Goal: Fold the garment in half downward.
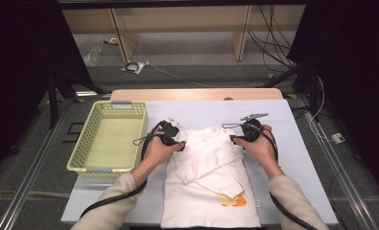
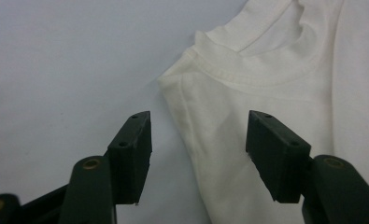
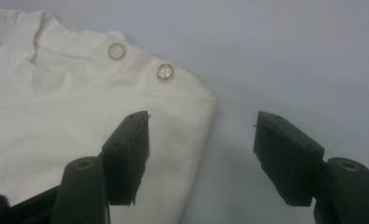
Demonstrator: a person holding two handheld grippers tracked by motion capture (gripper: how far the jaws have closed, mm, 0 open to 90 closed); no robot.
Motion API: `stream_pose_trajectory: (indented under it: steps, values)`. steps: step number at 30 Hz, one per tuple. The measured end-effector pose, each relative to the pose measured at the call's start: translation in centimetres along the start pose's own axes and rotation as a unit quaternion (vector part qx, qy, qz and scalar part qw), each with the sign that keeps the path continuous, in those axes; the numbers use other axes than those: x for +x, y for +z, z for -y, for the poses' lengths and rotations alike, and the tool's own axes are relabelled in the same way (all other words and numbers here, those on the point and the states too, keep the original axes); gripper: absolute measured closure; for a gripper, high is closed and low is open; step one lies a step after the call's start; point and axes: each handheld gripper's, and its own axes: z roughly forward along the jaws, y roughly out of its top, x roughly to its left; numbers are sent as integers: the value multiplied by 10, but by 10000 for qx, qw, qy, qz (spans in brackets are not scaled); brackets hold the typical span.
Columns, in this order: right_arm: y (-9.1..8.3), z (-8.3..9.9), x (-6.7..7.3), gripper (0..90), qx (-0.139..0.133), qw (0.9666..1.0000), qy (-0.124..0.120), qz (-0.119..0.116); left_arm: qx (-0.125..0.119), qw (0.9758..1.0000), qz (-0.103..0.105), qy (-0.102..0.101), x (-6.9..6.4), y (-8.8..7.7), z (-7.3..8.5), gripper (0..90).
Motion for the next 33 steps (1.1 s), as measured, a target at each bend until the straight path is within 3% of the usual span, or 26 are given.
stream_pose_trajectory:
  steps: [9, 18, 33]
  values:
    - [13, -5, -6, 393, 73, 9999, 38, 67, 170, 9998, 47, -102, 2, 9, 3, 462]
    - [23, -8, -9, 456, 108, 9999, 66, 72, 260, 9991, 191, -287, 1, 11, 2, 573]
    - [26, -10, -4, 794, 153, 9996, -108, -205, 359, 9941, 440, -919, 7, 12, 0, 817]
